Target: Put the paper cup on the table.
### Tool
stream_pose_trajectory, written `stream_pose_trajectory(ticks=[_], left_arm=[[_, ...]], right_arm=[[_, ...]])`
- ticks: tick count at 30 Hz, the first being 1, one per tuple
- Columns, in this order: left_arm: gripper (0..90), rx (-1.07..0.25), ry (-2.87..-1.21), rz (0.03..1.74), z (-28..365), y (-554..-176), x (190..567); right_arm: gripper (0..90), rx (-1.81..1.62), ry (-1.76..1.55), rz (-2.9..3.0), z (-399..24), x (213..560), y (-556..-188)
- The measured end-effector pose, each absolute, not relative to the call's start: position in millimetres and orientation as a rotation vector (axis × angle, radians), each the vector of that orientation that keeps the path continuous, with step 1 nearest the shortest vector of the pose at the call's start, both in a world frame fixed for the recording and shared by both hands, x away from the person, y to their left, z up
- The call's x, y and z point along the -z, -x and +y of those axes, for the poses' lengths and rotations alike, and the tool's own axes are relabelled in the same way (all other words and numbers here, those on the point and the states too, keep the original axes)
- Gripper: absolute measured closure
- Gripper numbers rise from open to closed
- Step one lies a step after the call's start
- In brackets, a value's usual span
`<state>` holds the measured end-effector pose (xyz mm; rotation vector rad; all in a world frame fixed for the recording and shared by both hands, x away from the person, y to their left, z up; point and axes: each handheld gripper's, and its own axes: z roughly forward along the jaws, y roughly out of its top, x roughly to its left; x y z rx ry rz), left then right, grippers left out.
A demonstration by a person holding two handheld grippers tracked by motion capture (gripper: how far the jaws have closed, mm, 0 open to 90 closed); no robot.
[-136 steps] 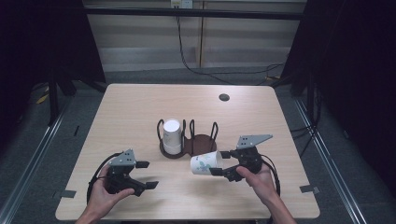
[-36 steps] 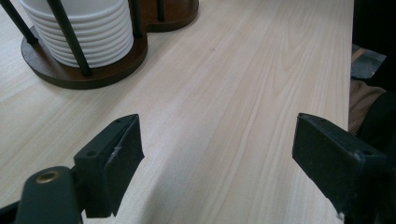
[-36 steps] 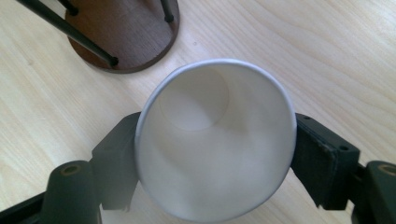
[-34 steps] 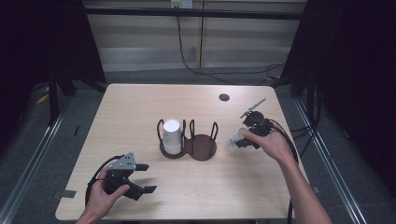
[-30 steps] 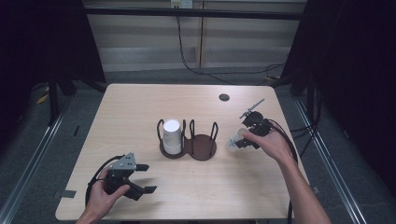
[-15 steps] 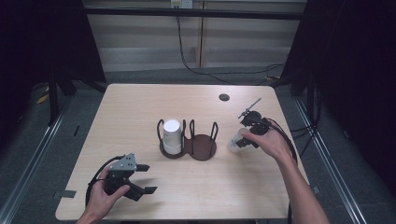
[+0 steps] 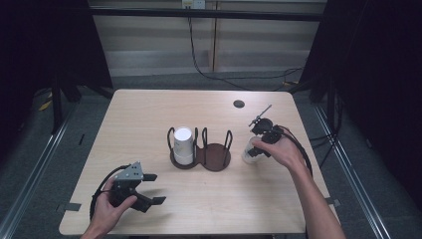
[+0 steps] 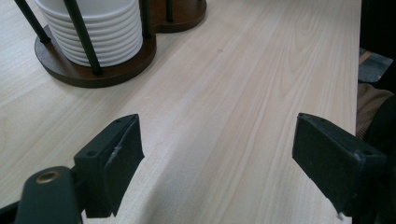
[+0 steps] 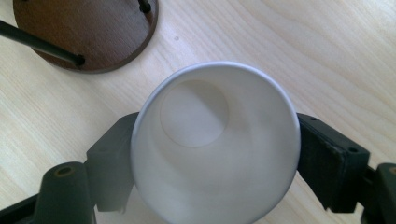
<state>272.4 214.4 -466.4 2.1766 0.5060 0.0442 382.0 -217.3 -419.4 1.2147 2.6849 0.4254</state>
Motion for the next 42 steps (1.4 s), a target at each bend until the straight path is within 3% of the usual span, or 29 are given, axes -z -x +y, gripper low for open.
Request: stream_pose_trajectory(ticks=[7, 42], left_arm=[[16.3, -0.044, -2.179, 0.505, 215, -272, 466], [16.3, -0.041, -2.181, 0.507, 215, -272, 466]], right_arm=[[22.9, -0.398, -1.212, 2.691, -212, 420, -387], [14.7, -0.509, -1.224, 2.660, -206, 418, -385]])
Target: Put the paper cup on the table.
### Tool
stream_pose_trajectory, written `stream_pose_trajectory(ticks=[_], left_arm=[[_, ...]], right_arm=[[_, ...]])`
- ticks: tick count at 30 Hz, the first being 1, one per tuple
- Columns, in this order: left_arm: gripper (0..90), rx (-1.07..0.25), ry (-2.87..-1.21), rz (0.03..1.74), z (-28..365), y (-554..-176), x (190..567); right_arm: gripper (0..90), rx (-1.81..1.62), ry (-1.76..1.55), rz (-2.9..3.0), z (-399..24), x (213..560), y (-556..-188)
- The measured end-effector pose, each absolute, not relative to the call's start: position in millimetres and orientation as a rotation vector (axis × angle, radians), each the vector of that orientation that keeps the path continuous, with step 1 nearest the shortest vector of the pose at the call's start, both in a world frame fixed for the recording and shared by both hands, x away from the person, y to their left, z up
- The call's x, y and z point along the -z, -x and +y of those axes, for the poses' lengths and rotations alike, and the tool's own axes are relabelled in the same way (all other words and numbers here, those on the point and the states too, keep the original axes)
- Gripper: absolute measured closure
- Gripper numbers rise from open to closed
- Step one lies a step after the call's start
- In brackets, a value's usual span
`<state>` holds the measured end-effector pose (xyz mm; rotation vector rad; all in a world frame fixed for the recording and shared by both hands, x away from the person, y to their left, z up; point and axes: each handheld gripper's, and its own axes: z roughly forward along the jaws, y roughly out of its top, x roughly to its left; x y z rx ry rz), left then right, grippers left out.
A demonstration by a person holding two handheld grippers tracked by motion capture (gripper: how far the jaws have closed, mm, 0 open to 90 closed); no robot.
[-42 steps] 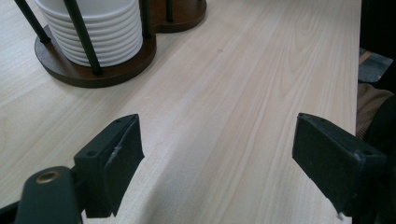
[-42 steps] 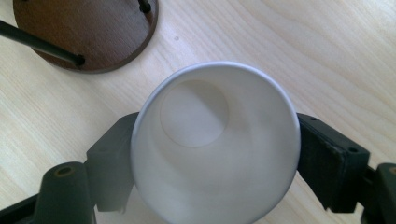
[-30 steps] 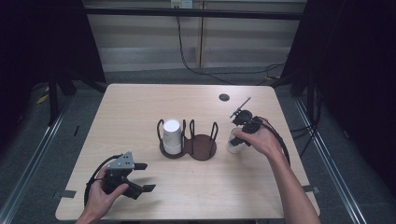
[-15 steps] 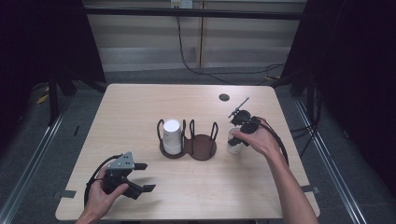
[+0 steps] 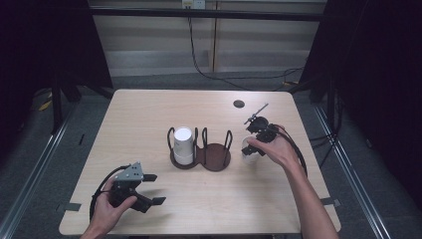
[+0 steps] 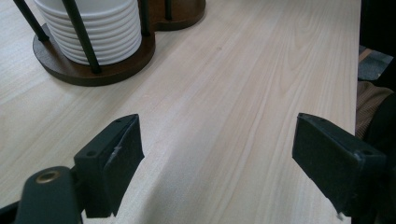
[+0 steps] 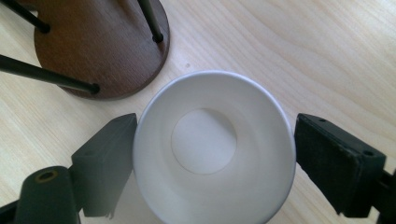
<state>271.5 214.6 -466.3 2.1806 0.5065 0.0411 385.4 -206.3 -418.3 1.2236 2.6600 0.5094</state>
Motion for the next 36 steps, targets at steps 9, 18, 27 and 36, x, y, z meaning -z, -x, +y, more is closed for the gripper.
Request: stream_pose_trajectory(ticks=[9, 18, 27, 36], left_arm=[[16.3, -0.043, -2.185, 0.503, 214, -272, 467], [16.3, -0.046, -2.187, 0.507, 214, -272, 467], [16.6, -0.055, -2.181, 0.534, 215, -273, 467], [16.6, -0.051, -2.173, 0.529, 214, -272, 468]], right_arm=[[14.7, -0.645, -1.265, 2.587, -212, 409, -380], [14.1, -0.799, -1.275, 2.499, -218, 400, -370], [16.5, -0.927, -1.272, 2.363, -220, 397, -352], [16.9, -1.091, -1.247, 2.270, -224, 399, -331]])
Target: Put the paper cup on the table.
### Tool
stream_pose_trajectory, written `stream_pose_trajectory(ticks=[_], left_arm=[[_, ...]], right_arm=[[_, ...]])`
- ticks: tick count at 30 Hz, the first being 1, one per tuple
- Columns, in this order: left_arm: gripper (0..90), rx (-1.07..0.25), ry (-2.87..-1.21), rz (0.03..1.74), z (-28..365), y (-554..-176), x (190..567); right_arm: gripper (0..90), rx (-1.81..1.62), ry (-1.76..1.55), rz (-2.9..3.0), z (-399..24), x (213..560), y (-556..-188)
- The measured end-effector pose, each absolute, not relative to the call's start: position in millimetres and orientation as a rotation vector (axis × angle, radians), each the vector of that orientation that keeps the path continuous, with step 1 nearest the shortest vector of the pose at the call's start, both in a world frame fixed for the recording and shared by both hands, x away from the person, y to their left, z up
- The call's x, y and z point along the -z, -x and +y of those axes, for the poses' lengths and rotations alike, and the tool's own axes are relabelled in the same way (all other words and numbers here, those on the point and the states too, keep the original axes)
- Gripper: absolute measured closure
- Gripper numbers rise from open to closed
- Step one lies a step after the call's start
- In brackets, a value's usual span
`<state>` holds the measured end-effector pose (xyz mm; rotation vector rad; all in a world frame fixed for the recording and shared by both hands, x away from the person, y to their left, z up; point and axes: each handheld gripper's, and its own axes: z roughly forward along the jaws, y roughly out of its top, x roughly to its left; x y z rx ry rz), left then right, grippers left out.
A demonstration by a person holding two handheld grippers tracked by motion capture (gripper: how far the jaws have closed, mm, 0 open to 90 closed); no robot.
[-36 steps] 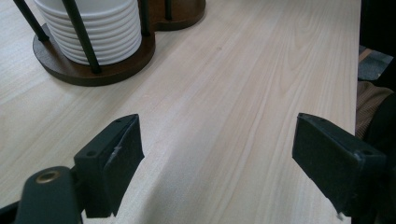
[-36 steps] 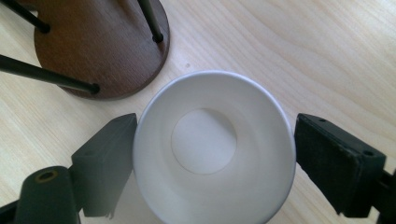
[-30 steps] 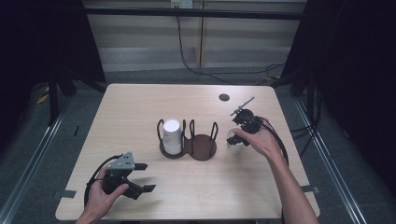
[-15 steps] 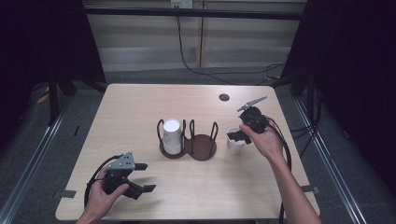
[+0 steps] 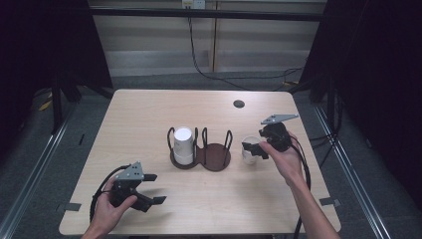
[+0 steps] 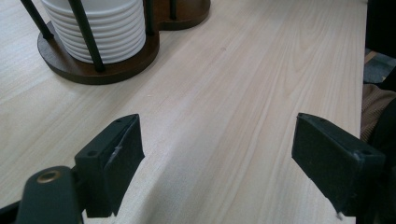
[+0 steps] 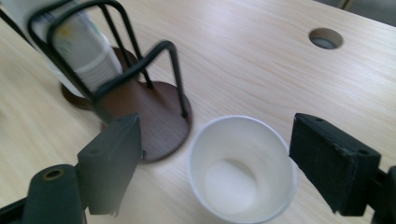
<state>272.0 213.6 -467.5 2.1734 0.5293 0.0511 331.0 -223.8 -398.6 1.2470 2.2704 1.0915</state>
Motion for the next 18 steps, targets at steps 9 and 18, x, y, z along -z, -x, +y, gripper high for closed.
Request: stream_pose_trajectory(ticks=[9, 18], left_arm=[[16.5, -0.045, -2.180, 0.524, 214, -272, 467], [16.5, -0.048, -2.173, 0.530, 214, -271, 466]], right_arm=[[17.0, -1.210, -1.205, 2.228, -216, 404, -309], [17.5, -1.311, -1.174, 2.182, -208, 410, -286]])
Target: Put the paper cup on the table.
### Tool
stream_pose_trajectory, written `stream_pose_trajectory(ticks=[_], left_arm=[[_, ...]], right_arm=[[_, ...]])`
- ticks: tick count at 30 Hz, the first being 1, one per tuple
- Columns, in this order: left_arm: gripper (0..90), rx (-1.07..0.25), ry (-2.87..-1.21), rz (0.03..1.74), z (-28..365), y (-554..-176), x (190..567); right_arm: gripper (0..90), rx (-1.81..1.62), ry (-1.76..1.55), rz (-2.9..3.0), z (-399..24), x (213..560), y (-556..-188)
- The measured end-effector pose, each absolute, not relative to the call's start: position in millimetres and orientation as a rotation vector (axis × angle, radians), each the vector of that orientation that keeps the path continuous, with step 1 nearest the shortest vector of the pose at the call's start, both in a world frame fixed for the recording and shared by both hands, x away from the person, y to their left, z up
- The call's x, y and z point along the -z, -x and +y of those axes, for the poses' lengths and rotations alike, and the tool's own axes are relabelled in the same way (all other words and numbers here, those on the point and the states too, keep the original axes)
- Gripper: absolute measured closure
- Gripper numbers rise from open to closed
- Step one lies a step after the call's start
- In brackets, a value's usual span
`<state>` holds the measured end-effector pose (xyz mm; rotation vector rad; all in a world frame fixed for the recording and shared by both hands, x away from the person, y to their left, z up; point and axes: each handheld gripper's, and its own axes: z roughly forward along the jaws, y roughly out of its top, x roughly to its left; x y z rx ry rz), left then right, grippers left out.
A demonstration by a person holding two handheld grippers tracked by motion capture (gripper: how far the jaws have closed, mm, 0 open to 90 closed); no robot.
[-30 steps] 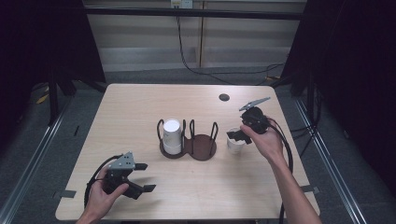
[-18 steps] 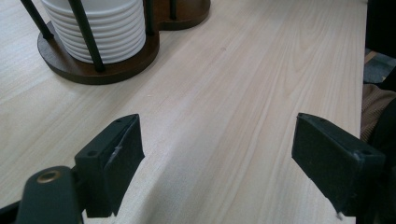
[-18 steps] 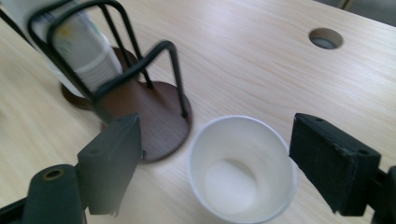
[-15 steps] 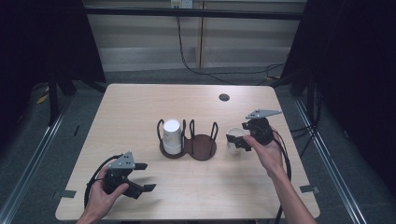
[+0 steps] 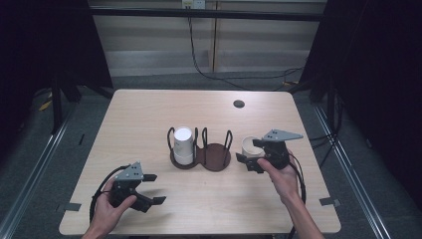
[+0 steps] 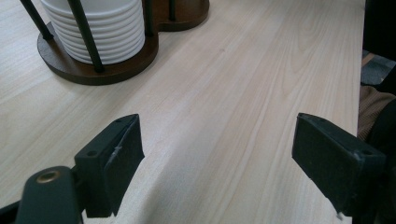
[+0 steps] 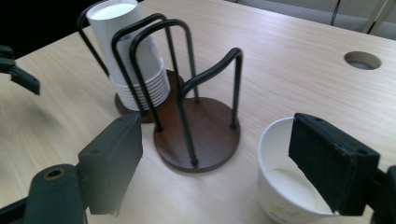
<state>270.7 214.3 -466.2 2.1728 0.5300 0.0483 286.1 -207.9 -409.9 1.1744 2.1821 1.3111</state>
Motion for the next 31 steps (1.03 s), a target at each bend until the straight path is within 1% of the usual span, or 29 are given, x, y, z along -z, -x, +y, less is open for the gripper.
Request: stream_pose_trajectory(ticks=[8, 16, 23, 31], left_arm=[[16.5, -0.045, -2.169, 0.538, 214, -270, 466], [16.5, -0.041, -2.160, 0.541, 214, -268, 465], [16.4, -0.038, -2.141, 0.544, 212, -264, 465], [16.4, -0.035, -2.135, 0.547, 209, -261, 465]], right_arm=[[18.6, -1.385, -1.111, 2.174, -190, 417, -266], [18.4, -1.436, -1.034, 2.210, -166, 432, -251], [17.9, -1.520, -1.046, 2.173, -155, 447, -246], [17.8, -1.491, -1.086, 2.230, -146, 467, -248]])
